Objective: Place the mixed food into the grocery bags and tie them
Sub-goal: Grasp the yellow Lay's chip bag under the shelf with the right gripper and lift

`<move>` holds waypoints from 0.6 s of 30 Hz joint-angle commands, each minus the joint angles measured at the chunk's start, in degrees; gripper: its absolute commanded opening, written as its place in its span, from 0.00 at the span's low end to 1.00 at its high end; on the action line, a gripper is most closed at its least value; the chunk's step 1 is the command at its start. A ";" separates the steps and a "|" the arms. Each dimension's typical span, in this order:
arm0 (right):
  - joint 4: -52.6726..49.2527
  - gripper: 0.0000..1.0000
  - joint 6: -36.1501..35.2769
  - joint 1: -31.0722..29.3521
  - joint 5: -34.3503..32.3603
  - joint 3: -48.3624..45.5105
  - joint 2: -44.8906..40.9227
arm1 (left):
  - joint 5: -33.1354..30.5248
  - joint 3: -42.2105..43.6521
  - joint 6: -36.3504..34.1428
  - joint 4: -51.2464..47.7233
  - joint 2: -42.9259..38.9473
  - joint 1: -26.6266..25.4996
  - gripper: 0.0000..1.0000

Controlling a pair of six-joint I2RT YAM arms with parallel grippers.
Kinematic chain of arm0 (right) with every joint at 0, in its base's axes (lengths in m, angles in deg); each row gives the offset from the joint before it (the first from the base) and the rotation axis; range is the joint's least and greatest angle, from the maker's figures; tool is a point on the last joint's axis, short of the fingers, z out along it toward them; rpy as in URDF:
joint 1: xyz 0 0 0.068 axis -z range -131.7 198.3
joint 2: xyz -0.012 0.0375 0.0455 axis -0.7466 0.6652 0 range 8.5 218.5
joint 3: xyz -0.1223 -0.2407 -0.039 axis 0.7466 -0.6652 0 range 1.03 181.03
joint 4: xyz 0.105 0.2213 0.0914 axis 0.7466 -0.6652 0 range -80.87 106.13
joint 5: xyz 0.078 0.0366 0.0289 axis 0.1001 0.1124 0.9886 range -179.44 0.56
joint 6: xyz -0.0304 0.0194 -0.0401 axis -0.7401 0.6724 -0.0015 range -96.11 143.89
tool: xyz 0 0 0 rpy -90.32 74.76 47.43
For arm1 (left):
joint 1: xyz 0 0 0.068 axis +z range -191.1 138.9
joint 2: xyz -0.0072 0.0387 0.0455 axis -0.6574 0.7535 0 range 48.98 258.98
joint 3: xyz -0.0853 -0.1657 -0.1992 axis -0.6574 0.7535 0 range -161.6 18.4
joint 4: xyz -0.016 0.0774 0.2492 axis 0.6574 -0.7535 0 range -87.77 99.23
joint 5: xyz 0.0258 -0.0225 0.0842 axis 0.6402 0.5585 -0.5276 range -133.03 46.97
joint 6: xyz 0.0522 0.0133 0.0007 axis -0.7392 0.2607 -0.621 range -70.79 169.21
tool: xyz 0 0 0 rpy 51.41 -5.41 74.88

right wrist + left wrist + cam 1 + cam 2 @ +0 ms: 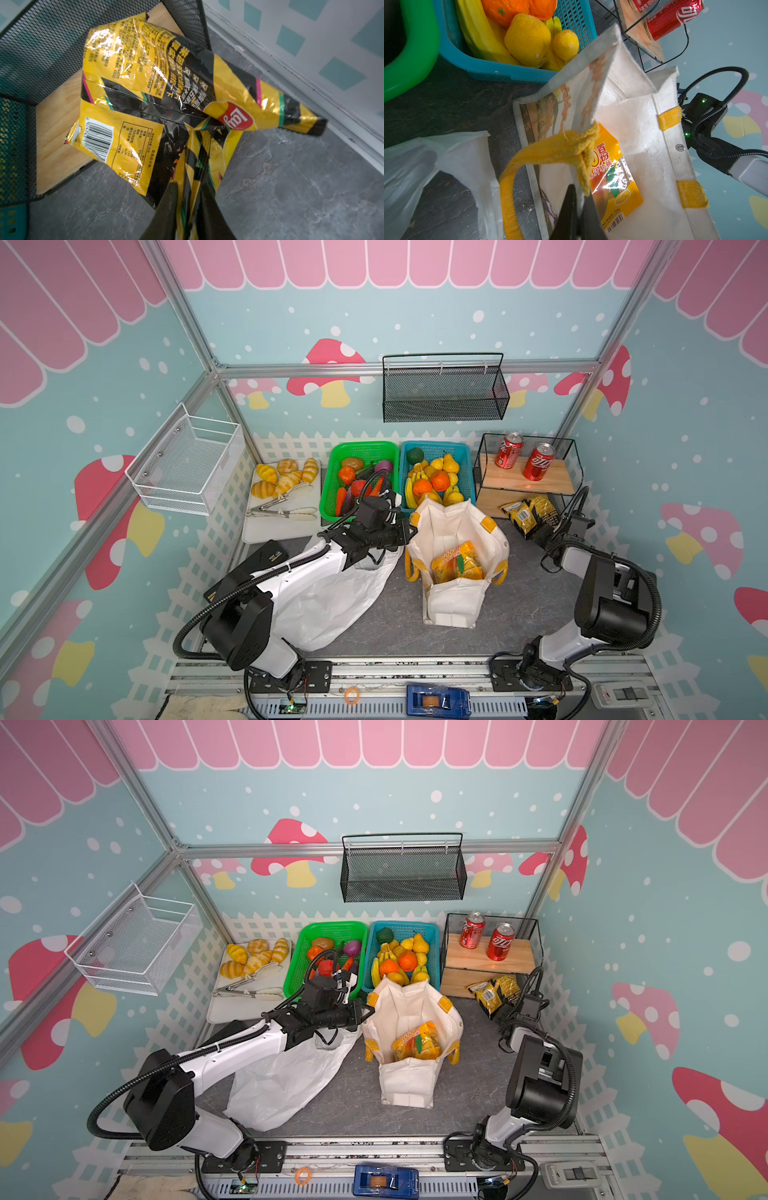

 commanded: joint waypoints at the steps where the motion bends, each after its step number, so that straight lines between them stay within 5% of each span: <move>1: 1.44 0.10 -0.49 0.21 0.10 -0.38 -2.32 | -0.02 -0.67 0.82 2.54 1.18 0.56 0.00; 4: 0.64 0.00 -0.01 0.24 -0.48 -2.54 -8.14 | 0.04 -0.72 0.81 2.23 1.09 0.56 0.00; 9: -6.79 0.00 -0.45 0.19 -1.82 -4.75 -25.03 | -0.02 -0.64 1.32 2.27 1.00 0.13 0.00; 18: -27.48 0.00 -4.31 -0.95 8.67 5.95 -48.38 | 1.03 -1.78 2.30 2.44 3.17 -0.66 0.00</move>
